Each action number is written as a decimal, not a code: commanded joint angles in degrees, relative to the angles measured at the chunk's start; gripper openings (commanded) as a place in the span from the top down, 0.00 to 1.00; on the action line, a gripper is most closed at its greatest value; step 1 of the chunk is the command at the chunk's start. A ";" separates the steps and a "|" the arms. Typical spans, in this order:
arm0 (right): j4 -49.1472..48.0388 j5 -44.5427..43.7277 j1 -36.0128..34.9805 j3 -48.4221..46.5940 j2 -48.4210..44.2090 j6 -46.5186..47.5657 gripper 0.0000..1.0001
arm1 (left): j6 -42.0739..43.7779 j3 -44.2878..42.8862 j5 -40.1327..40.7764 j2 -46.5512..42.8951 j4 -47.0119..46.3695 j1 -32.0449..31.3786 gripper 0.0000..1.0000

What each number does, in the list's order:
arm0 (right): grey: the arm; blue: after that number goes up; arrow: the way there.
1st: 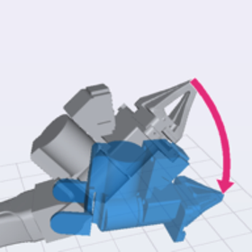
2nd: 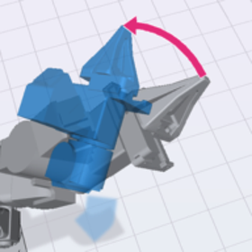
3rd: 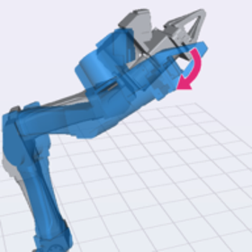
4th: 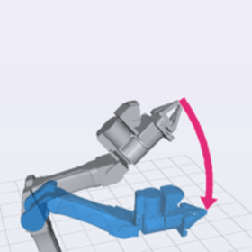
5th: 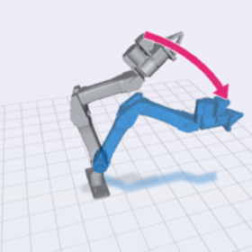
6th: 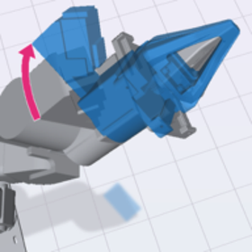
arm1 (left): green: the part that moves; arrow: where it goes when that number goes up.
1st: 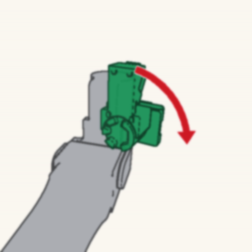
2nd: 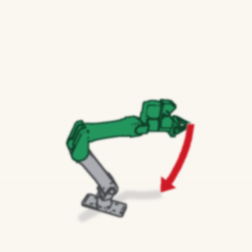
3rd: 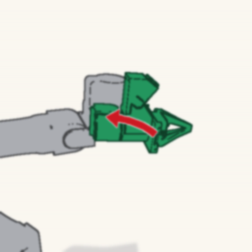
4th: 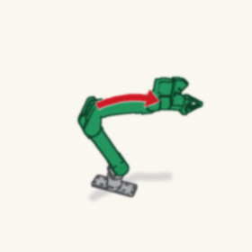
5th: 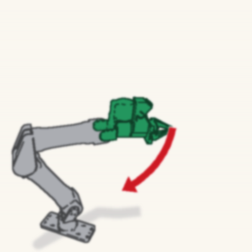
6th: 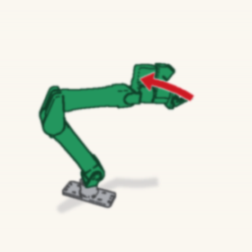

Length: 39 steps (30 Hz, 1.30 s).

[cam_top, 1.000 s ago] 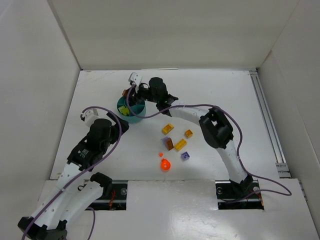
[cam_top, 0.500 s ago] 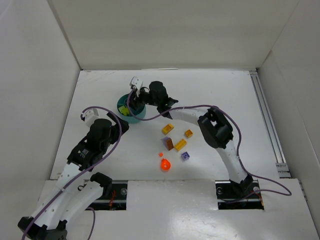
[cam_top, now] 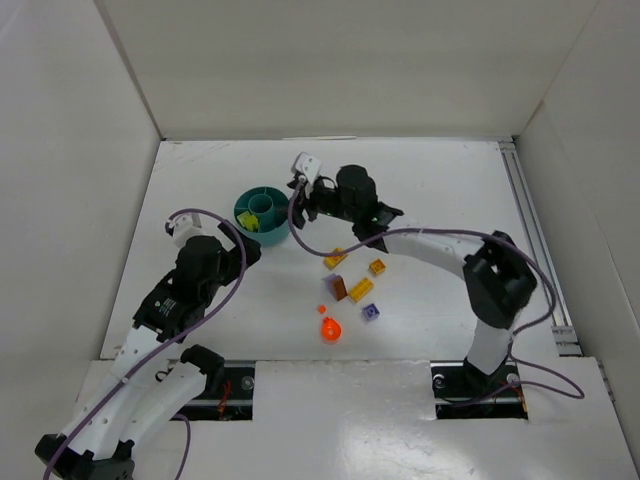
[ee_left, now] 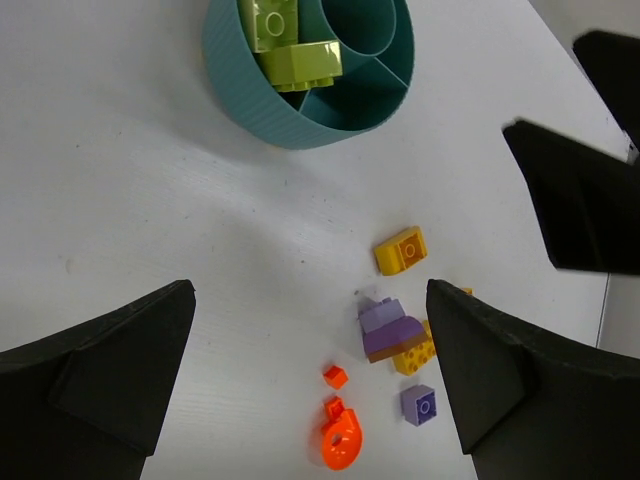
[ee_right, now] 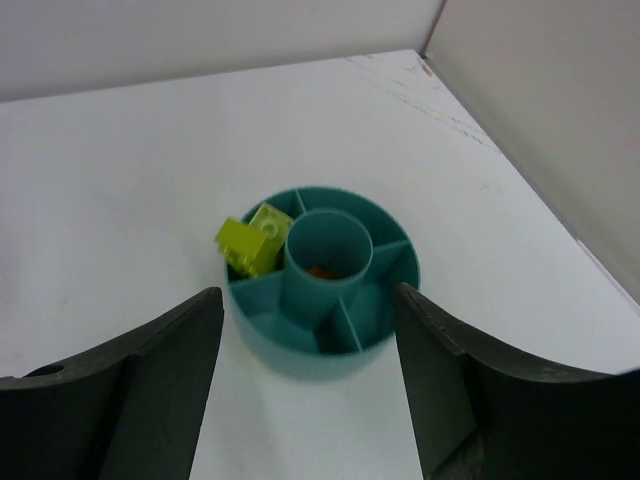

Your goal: Sort the legos into containers by color

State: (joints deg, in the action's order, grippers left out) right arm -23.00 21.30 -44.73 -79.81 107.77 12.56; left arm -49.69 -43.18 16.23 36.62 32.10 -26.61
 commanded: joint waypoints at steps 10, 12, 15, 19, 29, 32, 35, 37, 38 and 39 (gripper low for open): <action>18.43 -14.08 -3.69 34.53 -26.03 -6.31 0.22 | 6.45 2.57 -7.09 -0.50 -10.30 -0.20 0.00; 18.43 -14.88 -4.93 36.30 -26.03 -8.51 0.22 | 6.45 2.57 -7.09 0.64 -10.92 -0.20 0.00; 18.43 -17.07 -6.51 35.52 -22.62 -10.53 0.22 | 6.97 2.57 -7.62 1.69 -11.44 -0.20 0.00; 18.43 -20.42 -7.92 33.59 -18.74 -12.81 0.25 | 6.98 2.57 -7.62 1.70 -11.44 -0.20 0.00; 18.43 -22.27 -7.92 34.20 -19.43 -17.04 0.55 | 6.98 3.10 -7.62 2.23 -11.44 -0.20 0.00; 18.43 -22.27 -7.92 34.20 -19.96 -17.04 0.62 | 6.98 3.10 -8.14 2.84 -11.44 -0.20 0.00; 18.43 -18.15 -7.92 33.58 -20.58 -15.72 0.67 | 7.67 3.10 -9.19 2.84 -11.44 -0.20 0.00; 18.43 -14.03 -7.92 33.05 -23.55 -13.18 0.74 | 9.08 3.71 -11.81 2.84 -13.63 -0.20 0.00; 19.91 -13.13 -7.92 33.05 -24.78 -12.48 0.75 | 9.09 3.72 -13.40 2.84 -14.68 -0.20 0.00; 20.89 -12.34 -7.92 33.05 -26.36 -10.82 0.75 | 10.04 4.24 -15.85 2.84 -15.91 -0.20 0.00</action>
State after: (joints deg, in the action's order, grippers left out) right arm -2.04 4.05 -52.23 -44.16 86.80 -1.58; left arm -42.28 -39.72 5.67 39.70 21.34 -26.61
